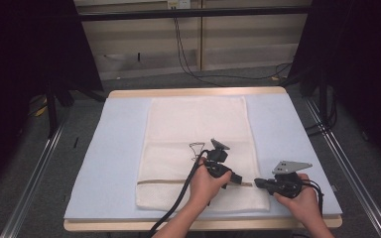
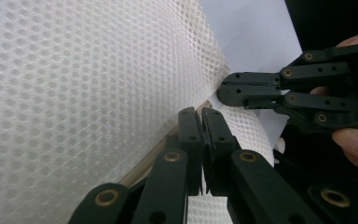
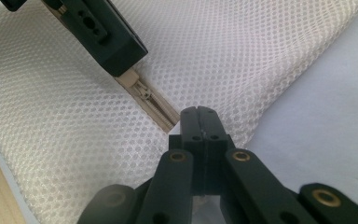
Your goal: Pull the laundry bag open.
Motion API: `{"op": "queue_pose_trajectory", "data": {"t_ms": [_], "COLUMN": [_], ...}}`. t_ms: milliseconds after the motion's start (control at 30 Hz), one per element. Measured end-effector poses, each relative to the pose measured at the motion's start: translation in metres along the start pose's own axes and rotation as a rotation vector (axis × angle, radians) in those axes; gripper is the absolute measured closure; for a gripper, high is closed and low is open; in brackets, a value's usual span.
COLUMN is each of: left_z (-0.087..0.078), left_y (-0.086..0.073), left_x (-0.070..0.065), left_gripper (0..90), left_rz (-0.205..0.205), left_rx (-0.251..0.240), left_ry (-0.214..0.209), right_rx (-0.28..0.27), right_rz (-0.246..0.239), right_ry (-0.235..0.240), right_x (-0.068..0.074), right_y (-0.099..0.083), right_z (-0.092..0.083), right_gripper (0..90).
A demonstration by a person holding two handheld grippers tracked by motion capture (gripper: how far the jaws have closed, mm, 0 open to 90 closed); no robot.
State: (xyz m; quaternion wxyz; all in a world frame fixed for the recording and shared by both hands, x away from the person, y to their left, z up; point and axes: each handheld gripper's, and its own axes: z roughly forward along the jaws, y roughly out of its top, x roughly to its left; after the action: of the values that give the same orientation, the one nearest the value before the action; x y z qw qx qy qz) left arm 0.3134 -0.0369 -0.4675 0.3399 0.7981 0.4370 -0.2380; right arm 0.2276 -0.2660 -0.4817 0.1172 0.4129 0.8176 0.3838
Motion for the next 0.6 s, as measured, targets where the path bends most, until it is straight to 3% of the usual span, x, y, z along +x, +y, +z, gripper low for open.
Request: {"op": "queue_pose_trajectory", "data": {"t_ms": [67,233,300,600], "left_z": [-0.002,-0.009,-0.010,-0.020], "left_y": [0.000,0.000,0.000,-0.003], "left_x": [0.000,0.004,0.005,0.009], "left_gripper": [87.7,87.7,87.7,87.7], "left_rz": [-0.009,0.014,-0.001,0.015], "left_rx": [0.005,0.017,0.010,0.005], "left_ry": [-0.002,0.002,-0.007,0.026], "right_rx": [-0.001,-0.002,-0.002,0.002], "right_rz": [-0.004,-0.008,-0.007,-0.013], "right_ry": [0.000,-0.001,-0.001,-0.006], "right_x": [0.000,0.000,0.000,0.001], "right_y": [0.000,0.000,0.000,0.000], "right_z": [0.000,0.000,0.000,0.000], "right_gripper": [90.0,90.0,90.0,90.0]}}
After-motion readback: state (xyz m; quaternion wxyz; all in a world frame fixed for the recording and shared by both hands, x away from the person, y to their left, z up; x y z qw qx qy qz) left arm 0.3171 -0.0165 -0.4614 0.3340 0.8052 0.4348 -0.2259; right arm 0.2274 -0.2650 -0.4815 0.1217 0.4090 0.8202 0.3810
